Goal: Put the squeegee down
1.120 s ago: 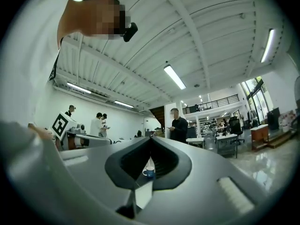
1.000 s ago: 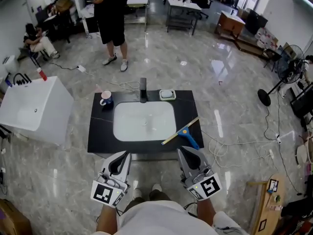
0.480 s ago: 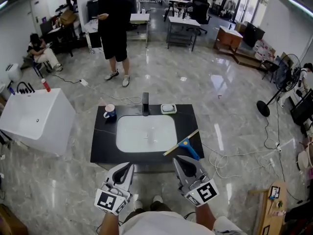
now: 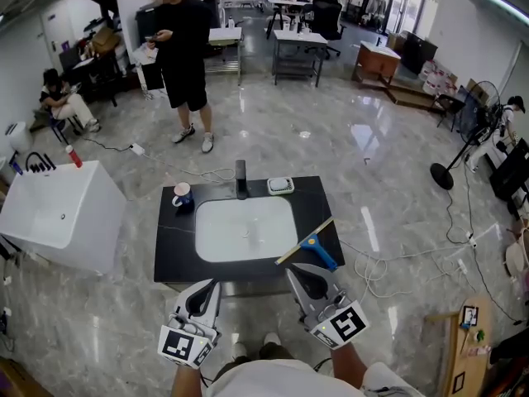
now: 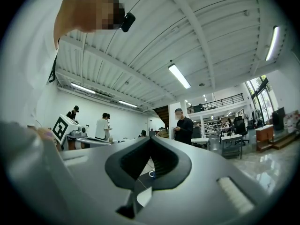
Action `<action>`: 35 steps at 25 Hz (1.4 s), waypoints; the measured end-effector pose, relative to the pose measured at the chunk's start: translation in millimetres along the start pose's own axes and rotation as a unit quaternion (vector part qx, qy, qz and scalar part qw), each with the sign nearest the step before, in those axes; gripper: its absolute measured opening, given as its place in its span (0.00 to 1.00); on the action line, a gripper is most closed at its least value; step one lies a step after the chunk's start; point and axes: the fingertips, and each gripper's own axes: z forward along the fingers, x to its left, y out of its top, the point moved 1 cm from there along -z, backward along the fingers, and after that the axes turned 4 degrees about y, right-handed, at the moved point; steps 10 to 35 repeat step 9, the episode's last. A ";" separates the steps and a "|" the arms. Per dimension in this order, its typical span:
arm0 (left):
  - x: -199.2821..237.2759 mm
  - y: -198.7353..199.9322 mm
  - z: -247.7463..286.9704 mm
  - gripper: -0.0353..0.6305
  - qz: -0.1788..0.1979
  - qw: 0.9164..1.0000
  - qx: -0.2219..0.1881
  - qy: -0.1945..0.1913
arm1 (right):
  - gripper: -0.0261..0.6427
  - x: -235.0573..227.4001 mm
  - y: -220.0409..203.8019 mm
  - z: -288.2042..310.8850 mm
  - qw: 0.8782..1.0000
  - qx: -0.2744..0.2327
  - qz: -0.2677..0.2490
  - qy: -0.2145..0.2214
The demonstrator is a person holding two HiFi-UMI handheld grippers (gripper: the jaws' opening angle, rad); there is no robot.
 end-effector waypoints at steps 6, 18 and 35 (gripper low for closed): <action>-1.6 2.7 0.7 0.06 0.002 1.000 -0.001 -0.004 | 0.03 0.2 2.9 1.2 1.000 -0.004 -0.003 0.000; -3.0 4.2 3.4 0.06 0.004 1.000 -0.003 -0.007 | 0.03 -2.6 3.0 -1.7 1.000 -0.005 -0.004 -0.004; -3.0 4.2 3.4 0.06 0.004 1.000 -0.003 -0.007 | 0.03 -2.6 3.0 -1.7 1.000 -0.005 -0.004 -0.004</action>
